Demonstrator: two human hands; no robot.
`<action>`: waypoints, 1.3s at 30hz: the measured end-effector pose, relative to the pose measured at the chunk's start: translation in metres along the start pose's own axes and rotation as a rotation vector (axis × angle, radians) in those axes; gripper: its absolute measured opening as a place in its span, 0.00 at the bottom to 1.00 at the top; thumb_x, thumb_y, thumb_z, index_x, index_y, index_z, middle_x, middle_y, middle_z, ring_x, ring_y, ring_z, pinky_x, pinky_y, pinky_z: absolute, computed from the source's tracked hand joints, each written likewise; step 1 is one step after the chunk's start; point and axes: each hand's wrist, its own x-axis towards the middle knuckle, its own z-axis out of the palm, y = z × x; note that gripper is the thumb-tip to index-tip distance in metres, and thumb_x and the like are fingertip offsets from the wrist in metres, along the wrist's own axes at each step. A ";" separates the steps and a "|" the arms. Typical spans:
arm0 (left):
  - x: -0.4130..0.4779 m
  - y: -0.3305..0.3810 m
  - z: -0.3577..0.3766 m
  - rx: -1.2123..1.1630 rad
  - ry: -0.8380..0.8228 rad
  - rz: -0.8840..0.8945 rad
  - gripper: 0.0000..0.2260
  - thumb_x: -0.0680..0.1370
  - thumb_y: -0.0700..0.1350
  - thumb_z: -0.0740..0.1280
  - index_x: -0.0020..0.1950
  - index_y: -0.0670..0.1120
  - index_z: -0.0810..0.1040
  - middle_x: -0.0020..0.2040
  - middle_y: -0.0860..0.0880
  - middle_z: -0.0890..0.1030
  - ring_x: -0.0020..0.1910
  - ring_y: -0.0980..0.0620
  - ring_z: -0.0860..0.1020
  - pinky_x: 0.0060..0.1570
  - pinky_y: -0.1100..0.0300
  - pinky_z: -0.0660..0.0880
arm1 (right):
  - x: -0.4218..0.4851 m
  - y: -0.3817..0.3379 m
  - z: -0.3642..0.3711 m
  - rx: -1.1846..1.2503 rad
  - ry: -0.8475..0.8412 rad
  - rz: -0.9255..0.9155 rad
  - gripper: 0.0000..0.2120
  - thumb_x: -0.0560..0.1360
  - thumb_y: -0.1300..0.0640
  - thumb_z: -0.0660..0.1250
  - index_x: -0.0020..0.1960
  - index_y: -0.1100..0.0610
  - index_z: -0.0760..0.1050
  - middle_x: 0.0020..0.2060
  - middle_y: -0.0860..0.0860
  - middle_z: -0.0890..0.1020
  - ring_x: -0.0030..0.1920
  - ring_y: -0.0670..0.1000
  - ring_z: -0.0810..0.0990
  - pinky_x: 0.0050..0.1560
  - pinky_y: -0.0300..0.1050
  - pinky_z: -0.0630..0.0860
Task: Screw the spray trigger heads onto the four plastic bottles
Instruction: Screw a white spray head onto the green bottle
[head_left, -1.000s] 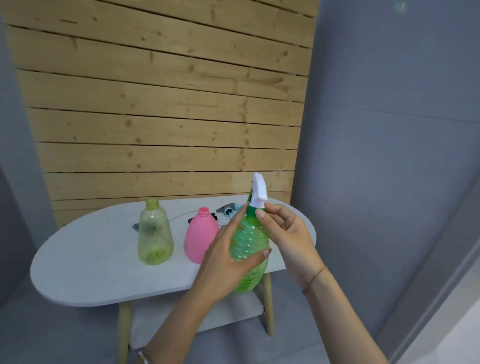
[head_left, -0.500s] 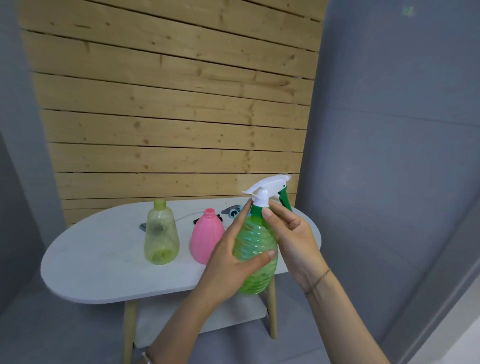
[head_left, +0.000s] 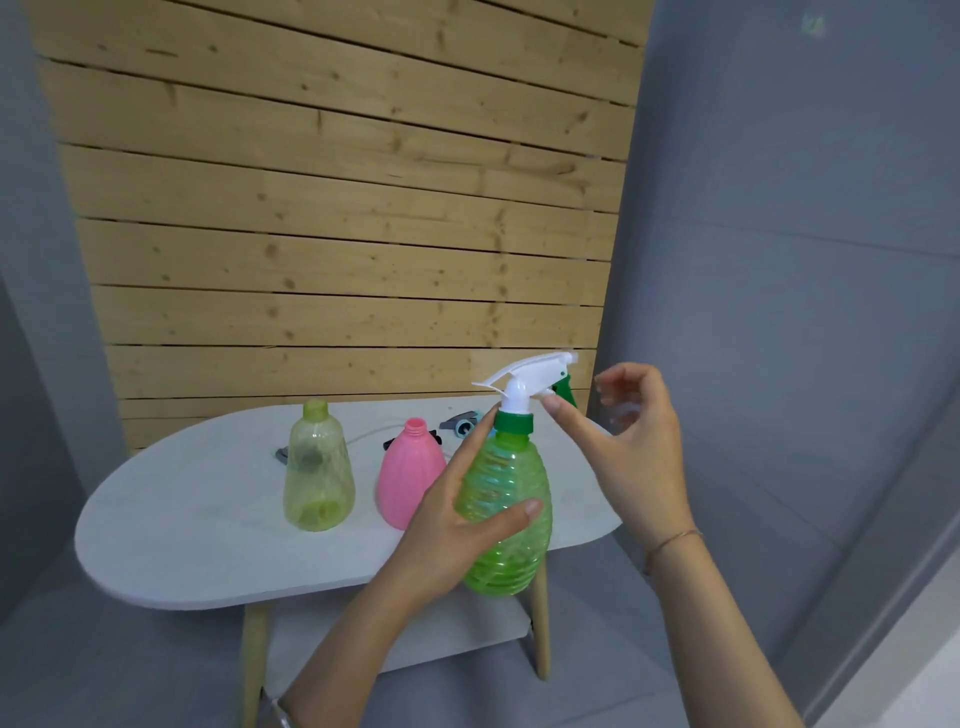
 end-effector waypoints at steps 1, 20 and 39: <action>-0.001 0.000 0.001 0.010 -0.017 -0.001 0.35 0.67 0.56 0.75 0.68 0.74 0.61 0.65 0.67 0.75 0.64 0.65 0.73 0.54 0.74 0.72 | 0.003 0.001 -0.004 0.037 -0.117 0.073 0.22 0.64 0.46 0.77 0.54 0.53 0.77 0.50 0.44 0.81 0.52 0.42 0.79 0.54 0.35 0.72; -0.002 -0.001 0.005 0.143 0.014 -0.014 0.35 0.66 0.59 0.73 0.65 0.78 0.58 0.67 0.72 0.69 0.67 0.69 0.67 0.65 0.63 0.67 | -0.006 0.001 0.003 0.364 -0.383 0.330 0.09 0.69 0.62 0.75 0.49 0.59 0.84 0.43 0.50 0.88 0.45 0.42 0.85 0.41 0.27 0.75; -0.005 -0.007 -0.005 0.148 0.022 -0.057 0.43 0.65 0.50 0.79 0.68 0.72 0.55 0.60 0.62 0.76 0.55 0.70 0.77 0.48 0.78 0.71 | -0.011 0.003 0.012 0.389 -0.419 0.387 0.05 0.67 0.60 0.77 0.42 0.54 0.85 0.41 0.49 0.87 0.42 0.44 0.85 0.41 0.31 0.77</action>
